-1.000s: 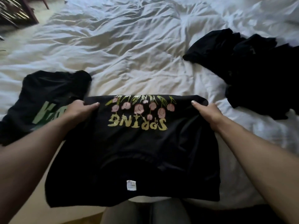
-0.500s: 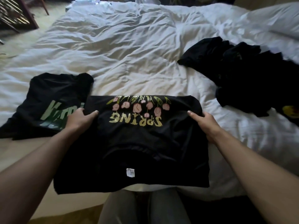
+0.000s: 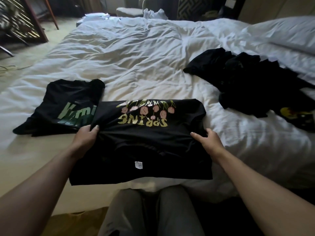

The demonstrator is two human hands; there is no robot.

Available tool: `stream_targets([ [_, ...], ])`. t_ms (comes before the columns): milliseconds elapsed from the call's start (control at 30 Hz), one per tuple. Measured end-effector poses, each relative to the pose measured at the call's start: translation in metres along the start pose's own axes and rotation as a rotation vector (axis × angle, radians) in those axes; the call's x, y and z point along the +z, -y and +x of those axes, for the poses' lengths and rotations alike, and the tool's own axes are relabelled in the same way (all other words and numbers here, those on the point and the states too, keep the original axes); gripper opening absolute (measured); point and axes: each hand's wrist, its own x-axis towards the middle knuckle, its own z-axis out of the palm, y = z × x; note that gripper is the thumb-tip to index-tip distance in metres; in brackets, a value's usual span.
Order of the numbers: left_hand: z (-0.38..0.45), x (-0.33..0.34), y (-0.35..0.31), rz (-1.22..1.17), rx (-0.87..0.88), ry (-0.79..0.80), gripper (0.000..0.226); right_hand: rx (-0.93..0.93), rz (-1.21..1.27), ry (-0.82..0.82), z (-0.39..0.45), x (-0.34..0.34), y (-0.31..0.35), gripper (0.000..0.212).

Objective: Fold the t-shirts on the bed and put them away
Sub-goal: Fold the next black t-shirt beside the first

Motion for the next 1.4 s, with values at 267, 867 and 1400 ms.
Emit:
stream_targets([
  [267, -0.041, -0.010, 0.012, -0.005, 0.033, 0.137, 0.035, 0.119, 0.195, 0.206, -0.022, -0.002, -0.011, 0.021],
  [867, -0.076, -0.022, 0.037, -0.252, -0.039, 0.206, 0.039, 0.062, 0.069, 0.120, -0.053, 0.005, -0.030, 0.024],
  [1400, -0.073, -0.013, 0.049, -0.180, 0.019, 0.203, 0.032, 0.010, -0.215, -0.037, -0.054, 0.015, -0.034, 0.031],
])
